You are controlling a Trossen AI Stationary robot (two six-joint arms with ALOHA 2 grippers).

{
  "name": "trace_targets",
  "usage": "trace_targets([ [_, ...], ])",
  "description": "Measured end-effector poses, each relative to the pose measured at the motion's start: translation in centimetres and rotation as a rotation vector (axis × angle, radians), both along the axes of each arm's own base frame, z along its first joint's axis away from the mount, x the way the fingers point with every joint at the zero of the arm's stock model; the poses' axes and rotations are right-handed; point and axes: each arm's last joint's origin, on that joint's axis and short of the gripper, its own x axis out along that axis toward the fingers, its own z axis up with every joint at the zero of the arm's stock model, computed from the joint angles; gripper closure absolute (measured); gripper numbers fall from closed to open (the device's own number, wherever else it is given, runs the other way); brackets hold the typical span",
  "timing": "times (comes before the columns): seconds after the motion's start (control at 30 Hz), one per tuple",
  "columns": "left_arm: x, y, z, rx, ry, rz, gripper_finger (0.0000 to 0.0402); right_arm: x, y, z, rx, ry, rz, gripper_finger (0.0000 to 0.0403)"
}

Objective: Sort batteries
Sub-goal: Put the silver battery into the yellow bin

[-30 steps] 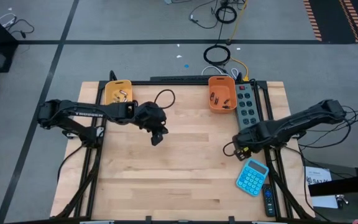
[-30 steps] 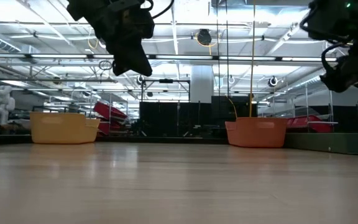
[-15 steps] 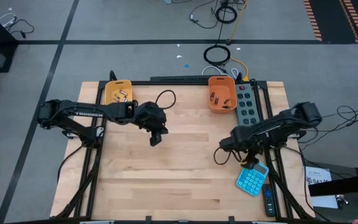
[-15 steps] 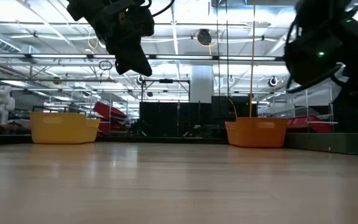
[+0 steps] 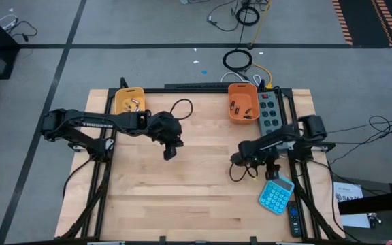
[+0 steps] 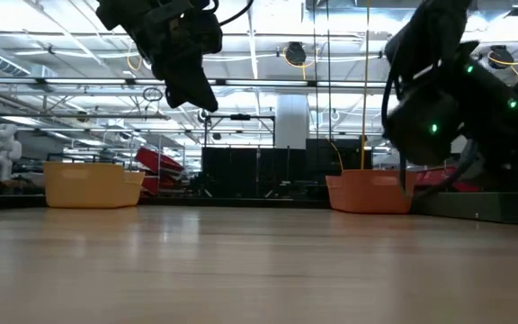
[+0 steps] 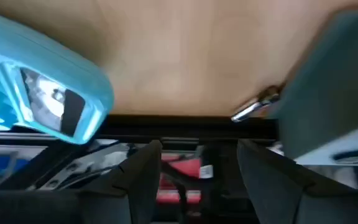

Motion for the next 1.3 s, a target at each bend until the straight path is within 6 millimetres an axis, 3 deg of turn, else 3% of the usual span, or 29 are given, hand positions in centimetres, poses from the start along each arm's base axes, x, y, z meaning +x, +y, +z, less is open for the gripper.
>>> trace_targets([
  [0.3,-0.2,0.0,-0.2,-0.007,0.029,0.004,0.0352,0.1,-0.6,-2.6,0.020,0.031,-0.023,0.0200],
  [0.63,-0.3,0.0,-0.3,-0.010,0.046,0.006,0.0352,-0.3,-1.0,-2.7,-0.003,0.062,-0.034,0.0200],
  [0.77,-0.3,0.0,-0.3,-0.018,0.048,0.015,0.0352,-1.4,-1.7,-2.7,-0.051,0.092,-0.106,0.0200],
  [0.97,-0.3,0.0,-0.3,-0.029,0.048,0.027,0.0352,-1.7,-2.1,-2.1,-0.103,0.012,-0.129,0.0200],
  [1.3,-0.3,-0.1,-0.3,-0.029,0.050,0.028,0.0352,-3.5,-1.8,-1.8,-0.336,-0.134,-0.434,0.0200],
])
